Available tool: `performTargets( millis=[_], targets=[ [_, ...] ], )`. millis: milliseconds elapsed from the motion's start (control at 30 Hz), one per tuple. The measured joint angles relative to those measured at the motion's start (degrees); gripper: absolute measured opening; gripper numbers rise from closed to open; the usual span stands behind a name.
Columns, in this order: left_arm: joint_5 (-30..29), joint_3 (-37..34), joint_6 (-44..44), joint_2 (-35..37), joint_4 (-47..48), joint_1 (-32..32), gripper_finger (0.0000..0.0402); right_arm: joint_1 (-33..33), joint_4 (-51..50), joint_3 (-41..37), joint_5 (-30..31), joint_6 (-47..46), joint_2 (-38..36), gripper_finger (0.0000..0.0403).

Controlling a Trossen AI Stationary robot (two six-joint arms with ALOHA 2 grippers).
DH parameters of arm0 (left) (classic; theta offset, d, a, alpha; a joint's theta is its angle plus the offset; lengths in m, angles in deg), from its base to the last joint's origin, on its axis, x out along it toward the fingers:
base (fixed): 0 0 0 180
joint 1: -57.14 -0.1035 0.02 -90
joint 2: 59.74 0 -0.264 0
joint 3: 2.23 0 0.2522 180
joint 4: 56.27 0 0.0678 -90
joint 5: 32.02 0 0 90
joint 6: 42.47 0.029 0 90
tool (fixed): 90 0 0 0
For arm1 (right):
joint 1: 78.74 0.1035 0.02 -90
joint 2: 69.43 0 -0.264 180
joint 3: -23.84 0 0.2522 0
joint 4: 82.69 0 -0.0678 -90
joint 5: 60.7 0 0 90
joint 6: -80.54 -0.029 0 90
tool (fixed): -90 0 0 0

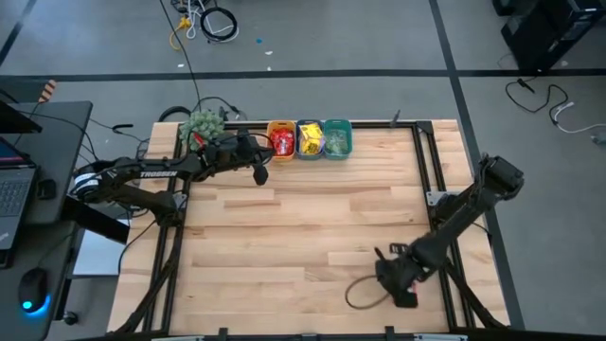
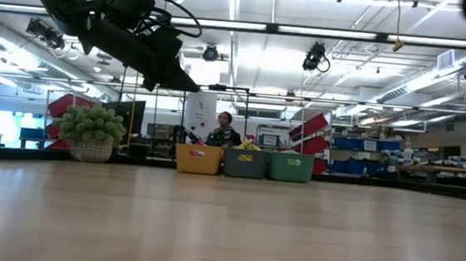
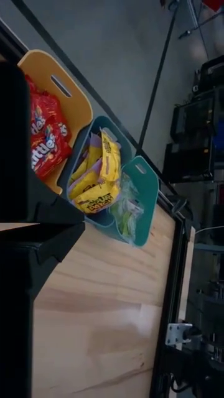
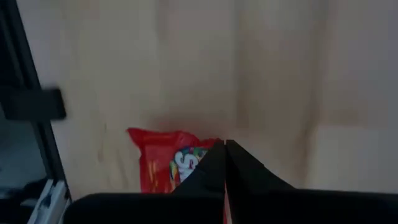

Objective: Sort candy
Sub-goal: Put the red candy pack into the yellow bin

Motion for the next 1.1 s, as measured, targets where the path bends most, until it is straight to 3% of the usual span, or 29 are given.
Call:
performTargets(
  millis=[133, 300, 400, 500, 600, 733, 933, 1100],
  targets=[
    [1.22, 0.00, 0.00, 0.43, 0.30, 0.00, 0.0000, -6.13, -1.13, 0.00, 3.61, 7.68, -4.71, 0.0000],
    [3.24, 0.00, -0.18, 2.78, 0.11, 0.00, 0.0000, -18.98, -0.70, 0.00, 10.56, 15.47, -8.77, 0.0000],
    [3.77, 0.02, -0.70, 3.91, 0.16, 0.40, 0.0000, -26.04, 1.21, 0.00, 10.68, 21.45, -8.99, 0.0000],
    [4.48, 0.04, -1.05, 4.39, 1.84, 1.20, 0.0000, -28.46, 1.95, 0.00, 7.98, 26.82, -9.03, 0.0002],
    [4.81, 0.04, -0.74, 4.39, 3.84, 2.06, 0.0000, -26.05, 1.80, 0.01, 2.77, 26.67, -9.26, 0.0015],
    [4.66, 0.04, 0.45, 4.39, 4.91, 3.14, 0.0000, -18.21, 1.54, 0.00, 1.66, 20.43, -9.25, 0.0055],
    [4.13, 0.04, 0.33, 4.39, 5.01, 4.65, 0.0000, -5.88, -3.50, 0.07, 6.74, 8.33, -9.25, 0.0138],
    [3.09, 0.04, 0.25, 4.39, 6.19, 5.86, 0.0000, 2.25, -8.81, -0.60, 7.35, -2.35, -9.26, 0.0196]
  ],
)
